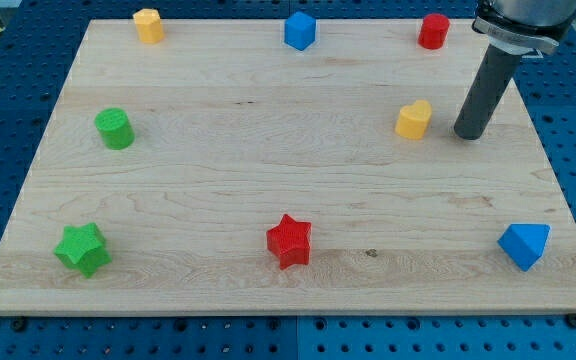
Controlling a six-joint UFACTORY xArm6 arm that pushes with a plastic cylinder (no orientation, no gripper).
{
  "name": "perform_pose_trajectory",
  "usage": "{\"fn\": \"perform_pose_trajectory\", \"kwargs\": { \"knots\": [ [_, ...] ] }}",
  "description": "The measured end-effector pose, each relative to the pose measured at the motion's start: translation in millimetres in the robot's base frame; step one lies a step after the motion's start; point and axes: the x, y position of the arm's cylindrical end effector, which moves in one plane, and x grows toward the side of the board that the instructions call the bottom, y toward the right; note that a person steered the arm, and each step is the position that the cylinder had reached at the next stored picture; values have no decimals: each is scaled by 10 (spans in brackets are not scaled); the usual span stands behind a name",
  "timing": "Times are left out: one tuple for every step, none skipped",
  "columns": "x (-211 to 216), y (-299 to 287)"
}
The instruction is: Slide the yellow heart towards the green circle
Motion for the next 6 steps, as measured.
{"fn": "perform_pose_trajectory", "kwargs": {
  "knots": [
    [-92,-39],
    [-92,-206],
    [-93,-535],
    [-93,-839],
    [-130,-1131],
    [-217,-1401]
  ]
}}
